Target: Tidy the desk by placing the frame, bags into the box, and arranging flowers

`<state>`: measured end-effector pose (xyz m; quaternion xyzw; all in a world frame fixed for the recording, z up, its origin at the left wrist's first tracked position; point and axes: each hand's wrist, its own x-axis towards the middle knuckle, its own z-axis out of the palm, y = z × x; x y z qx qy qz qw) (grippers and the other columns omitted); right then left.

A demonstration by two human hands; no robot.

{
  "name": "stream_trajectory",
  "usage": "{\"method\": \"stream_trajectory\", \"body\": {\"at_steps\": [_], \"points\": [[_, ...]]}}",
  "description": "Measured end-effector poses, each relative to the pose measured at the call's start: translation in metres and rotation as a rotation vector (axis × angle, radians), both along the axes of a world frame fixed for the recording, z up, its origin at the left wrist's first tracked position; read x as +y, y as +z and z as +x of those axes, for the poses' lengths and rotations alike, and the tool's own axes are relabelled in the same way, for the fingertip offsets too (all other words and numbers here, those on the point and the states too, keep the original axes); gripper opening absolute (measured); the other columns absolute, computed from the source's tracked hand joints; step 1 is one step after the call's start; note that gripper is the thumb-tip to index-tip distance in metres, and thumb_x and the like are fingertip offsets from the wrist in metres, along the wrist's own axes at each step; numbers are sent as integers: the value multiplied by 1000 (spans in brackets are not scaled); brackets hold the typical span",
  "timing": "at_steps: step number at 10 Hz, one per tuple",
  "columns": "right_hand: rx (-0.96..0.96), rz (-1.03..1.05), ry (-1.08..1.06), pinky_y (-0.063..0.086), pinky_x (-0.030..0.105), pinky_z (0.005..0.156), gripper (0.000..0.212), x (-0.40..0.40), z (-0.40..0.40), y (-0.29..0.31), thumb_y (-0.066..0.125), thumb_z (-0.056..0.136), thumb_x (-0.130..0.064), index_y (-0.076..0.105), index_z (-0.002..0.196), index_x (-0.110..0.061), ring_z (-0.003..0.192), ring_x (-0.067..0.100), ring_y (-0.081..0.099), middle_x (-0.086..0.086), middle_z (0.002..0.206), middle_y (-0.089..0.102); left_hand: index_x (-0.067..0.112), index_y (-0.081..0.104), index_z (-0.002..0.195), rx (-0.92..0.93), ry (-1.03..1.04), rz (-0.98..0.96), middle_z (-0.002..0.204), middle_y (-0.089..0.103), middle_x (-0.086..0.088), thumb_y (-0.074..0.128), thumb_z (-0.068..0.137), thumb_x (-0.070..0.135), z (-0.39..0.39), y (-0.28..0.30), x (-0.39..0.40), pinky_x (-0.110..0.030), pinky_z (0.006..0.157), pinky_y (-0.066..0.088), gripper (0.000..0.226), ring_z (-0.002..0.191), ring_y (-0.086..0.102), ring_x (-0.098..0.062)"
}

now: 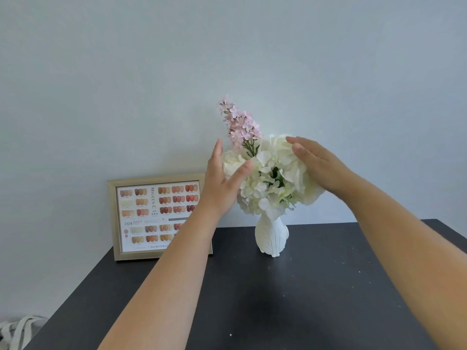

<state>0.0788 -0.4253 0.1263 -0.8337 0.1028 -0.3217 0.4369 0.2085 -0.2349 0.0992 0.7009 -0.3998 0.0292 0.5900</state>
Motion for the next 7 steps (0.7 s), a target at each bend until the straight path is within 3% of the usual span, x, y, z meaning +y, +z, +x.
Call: {"method": "stream_trajectory", "body": {"at_steps": [1,3,4,5,6,7], "points": [[-2,74,34,36,28,102,40,2,2,-13,41,98,-48,48,138,-43,127,5,43,-17,140,47,35,12,155,-47,-12,11,161,19,13,43,89,69,-3,-1,-5,-34,115,17,81,137,18,5],[-219,199,-24,36,14,90,38,0,-8,-22,37,97,-53,56,129,-45,121,-5,47,-22,132,54,34,11,156,-25,28,-24,163,14,12,27,92,70,4,-12,9,-33,117,13,75,143,15,2],[-267,220,-51,42,16,80,40,8,-10,-41,35,97,-52,57,129,-43,99,-3,57,-24,102,61,35,10,156,-30,1,7,163,12,15,24,92,70,-1,-23,12,-27,113,13,75,137,14,11],[-260,222,-68,44,17,74,41,17,-5,-57,32,99,-51,53,133,-41,83,-4,57,-23,83,60,35,1,156,-62,1,18,163,3,14,23,96,64,-6,-32,11,-27,114,10,70,140,8,9],[-305,243,-123,36,17,90,43,21,-11,-57,30,98,-56,45,137,-45,112,-4,51,-15,122,59,34,-6,155,-87,55,8,164,-5,15,19,97,63,-9,-30,17,-35,119,1,69,147,-4,3],[-468,226,-167,28,9,96,42,22,-29,-54,32,99,-52,43,139,-44,125,-16,37,-22,144,43,35,-6,155,-140,89,-42,163,-8,19,17,96,66,-17,-45,32,-30,117,-4,71,145,-11,6]]}}
